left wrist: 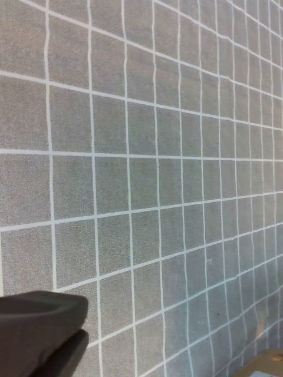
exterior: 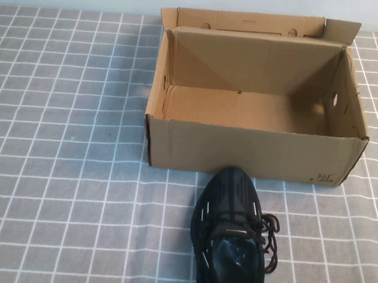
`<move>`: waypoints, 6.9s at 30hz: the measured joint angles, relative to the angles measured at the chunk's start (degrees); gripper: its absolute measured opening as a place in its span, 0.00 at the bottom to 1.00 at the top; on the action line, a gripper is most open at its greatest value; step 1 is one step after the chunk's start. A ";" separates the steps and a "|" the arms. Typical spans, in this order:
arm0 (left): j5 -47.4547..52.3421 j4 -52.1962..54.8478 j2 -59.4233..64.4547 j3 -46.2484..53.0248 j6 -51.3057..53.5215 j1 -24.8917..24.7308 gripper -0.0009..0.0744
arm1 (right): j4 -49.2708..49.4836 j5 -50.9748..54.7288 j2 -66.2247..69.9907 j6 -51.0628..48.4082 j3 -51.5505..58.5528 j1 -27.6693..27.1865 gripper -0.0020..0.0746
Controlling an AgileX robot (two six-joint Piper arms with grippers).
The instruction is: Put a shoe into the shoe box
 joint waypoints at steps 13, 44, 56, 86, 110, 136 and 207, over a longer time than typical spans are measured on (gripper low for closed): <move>0.00 0.00 0.00 0.00 0.00 0.00 0.01 | 0.00 -0.15 0.00 0.00 0.00 0.00 0.01; 0.00 0.00 0.00 0.00 0.00 0.00 0.01 | 22.15 34.56 32.19 -9.00 -34.63 0.00 0.01; 0.00 0.00 0.00 0.00 0.00 0.00 0.01 | 20.82 37.18 63.74 -23.09 -50.63 5.10 0.01; 0.00 0.00 0.00 0.00 0.00 0.00 0.01 | 2.68 29.90 92.95 -40.25 -69.93 35.39 0.54; 0.00 0.00 0.00 0.00 0.00 0.00 0.01 | -1.20 36.02 94.32 -35.78 -70.21 35.85 0.02; 0.00 0.00 0.00 0.00 0.00 0.00 0.01 | 3.33 41.44 72.27 -34.51 -70.10 35.85 0.02; -2.54 -41.94 68.69 -58.80 45.75 -34.38 0.01 | -1.10 48.74 113.45 -12.20 -127.42 23.76 0.02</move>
